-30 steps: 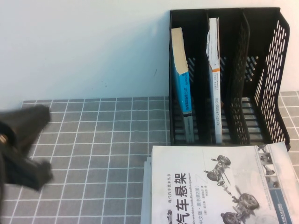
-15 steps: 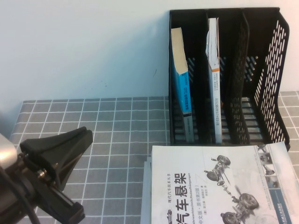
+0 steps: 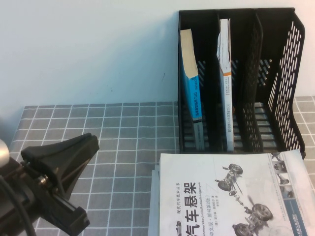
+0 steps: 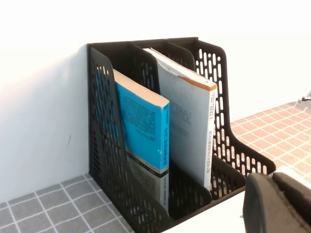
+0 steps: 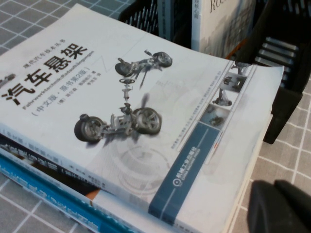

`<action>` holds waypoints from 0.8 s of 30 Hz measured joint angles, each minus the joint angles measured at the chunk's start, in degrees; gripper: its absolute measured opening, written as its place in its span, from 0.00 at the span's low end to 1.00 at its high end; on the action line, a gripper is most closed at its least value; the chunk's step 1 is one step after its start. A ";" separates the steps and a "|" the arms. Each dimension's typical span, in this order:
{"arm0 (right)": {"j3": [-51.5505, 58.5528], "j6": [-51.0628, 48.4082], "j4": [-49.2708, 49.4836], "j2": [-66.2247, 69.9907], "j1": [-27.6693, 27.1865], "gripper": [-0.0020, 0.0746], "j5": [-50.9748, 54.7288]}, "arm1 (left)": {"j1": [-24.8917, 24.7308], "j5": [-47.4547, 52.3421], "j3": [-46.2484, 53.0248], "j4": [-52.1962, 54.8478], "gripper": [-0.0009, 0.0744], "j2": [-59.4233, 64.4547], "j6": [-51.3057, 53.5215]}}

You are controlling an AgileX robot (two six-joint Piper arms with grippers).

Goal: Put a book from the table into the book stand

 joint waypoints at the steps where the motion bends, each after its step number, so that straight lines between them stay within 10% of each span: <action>1: 0.00 0.00 0.00 0.00 0.00 0.02 0.00 | 0.00 0.00 0.00 0.00 0.01 0.00 -0.10; 19: 0.00 0.00 0.08 0.00 0.00 0.02 0.00 | 0.54 12.16 0.61 -4.23 0.01 -0.10 -1.08; 24: 0.00 0.00 0.08 0.00 0.00 0.02 0.00 | 8.94 15.39 1.09 -21.93 0.01 -3.62 24.47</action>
